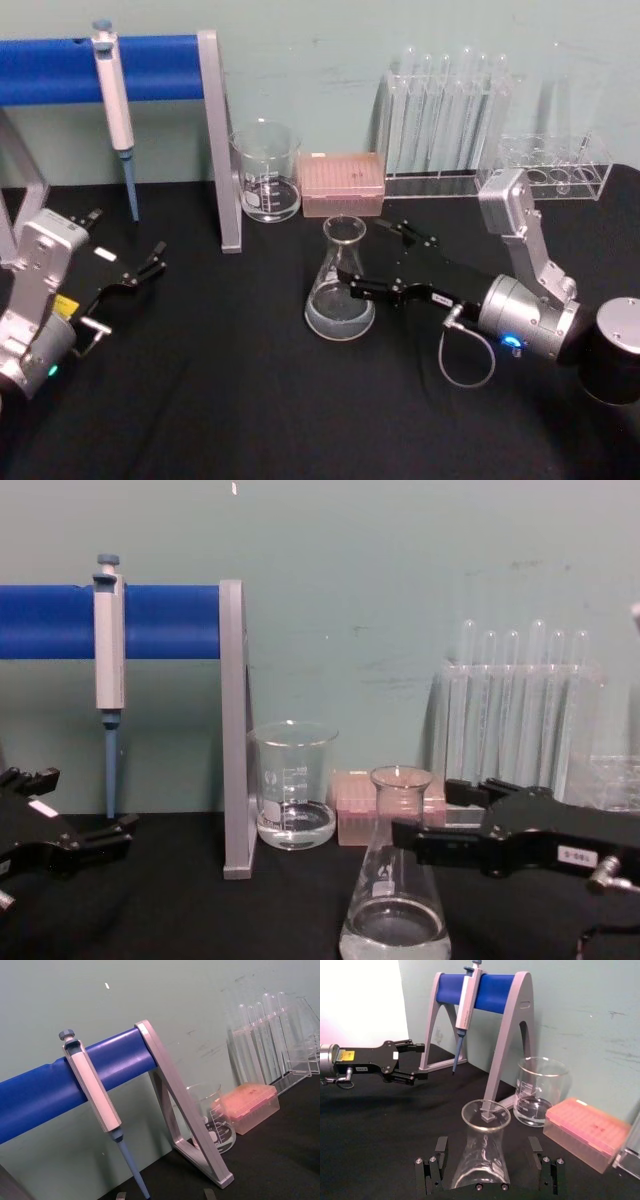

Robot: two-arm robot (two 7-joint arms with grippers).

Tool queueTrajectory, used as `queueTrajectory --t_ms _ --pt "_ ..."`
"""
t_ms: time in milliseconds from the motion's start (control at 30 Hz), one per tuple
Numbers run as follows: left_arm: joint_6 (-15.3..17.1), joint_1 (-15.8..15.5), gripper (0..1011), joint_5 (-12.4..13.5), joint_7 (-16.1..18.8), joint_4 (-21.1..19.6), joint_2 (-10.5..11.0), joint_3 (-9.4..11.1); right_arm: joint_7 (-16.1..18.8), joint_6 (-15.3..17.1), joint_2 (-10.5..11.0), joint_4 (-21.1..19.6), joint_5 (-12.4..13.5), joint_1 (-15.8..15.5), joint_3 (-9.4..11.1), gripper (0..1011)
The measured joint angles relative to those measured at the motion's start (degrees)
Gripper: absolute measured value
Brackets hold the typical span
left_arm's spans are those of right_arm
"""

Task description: Grasp the erlenmeyer flask with one hand, shake it three times, then place it back.

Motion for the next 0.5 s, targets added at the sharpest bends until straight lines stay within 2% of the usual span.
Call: queueTrajectory --t_ms 500 --pt "0.0 0.0 1001 0.0 0.0 0.0 0.0 0.0 0.3 -0.8 -2.6 3.1 -0.9 2.5 -1.4 1003"
